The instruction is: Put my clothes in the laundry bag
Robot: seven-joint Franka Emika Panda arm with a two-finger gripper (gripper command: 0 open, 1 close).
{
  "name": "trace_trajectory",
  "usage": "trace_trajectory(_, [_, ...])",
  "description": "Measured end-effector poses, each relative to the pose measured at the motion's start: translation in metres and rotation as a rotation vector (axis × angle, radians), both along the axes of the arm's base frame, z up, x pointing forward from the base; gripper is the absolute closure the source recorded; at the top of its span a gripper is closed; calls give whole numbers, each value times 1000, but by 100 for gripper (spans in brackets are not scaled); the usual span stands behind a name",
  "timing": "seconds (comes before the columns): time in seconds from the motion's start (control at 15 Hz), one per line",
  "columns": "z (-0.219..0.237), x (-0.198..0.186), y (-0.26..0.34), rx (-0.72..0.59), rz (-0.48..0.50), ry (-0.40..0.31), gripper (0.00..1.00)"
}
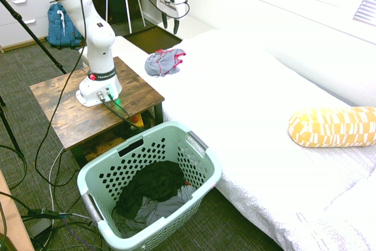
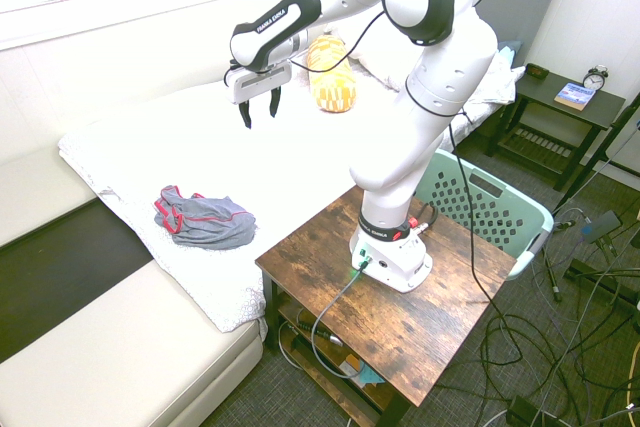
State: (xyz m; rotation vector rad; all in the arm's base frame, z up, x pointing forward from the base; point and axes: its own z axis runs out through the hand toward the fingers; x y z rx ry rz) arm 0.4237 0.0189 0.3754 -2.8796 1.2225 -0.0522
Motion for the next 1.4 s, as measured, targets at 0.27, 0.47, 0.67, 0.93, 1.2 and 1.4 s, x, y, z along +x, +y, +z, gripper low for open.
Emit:
trace_trajectory(0.27, [5,15,12,-4,14,-15,0])
trace_trajectory(0.47, [-12,59,61,-28,99,-48,0])
trace_trajectory(0.67, [-73,92,133,-43,200,-5,0])
trace_trajectory(0.93, [-180,112,202,-15,285,111,0])
trace_trajectory(1.2, [-267,116,226,-30,355,201,0])
trace_trajectory(1.4, [-290,110,226,-50,392,230,0])
